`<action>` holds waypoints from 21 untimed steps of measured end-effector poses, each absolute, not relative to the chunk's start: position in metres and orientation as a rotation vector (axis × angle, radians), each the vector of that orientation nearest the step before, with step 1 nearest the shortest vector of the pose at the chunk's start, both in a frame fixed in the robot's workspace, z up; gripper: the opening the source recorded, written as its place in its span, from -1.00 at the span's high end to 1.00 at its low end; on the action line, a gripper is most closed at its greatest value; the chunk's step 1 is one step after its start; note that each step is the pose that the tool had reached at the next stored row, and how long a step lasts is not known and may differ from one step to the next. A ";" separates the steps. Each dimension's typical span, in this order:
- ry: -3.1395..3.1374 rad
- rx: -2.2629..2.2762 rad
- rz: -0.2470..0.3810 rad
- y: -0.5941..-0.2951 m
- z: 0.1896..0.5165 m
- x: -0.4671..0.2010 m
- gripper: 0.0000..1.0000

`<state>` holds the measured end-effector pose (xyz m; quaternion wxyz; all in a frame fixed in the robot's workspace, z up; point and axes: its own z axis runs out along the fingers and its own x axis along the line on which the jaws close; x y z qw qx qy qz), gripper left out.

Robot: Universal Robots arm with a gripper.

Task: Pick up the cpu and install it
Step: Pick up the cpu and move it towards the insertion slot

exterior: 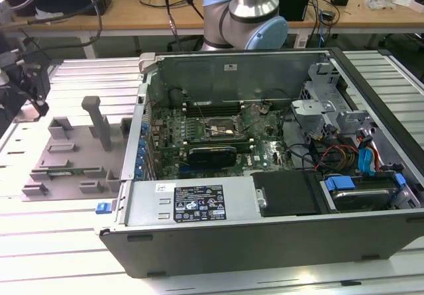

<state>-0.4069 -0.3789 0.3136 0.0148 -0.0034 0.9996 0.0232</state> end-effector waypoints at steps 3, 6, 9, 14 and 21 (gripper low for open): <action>3.111 -0.011 0.072 -0.379 0.325 -0.407 -0.09; 3.111 -0.011 0.072 -0.378 0.333 -0.407 -0.09; 3.111 -0.011 0.072 -0.378 0.341 -0.407 -0.09; 3.111 -0.011 0.072 -0.377 0.356 -0.407 -0.09; 3.111 -0.011 0.071 -0.376 0.373 -0.407 -0.09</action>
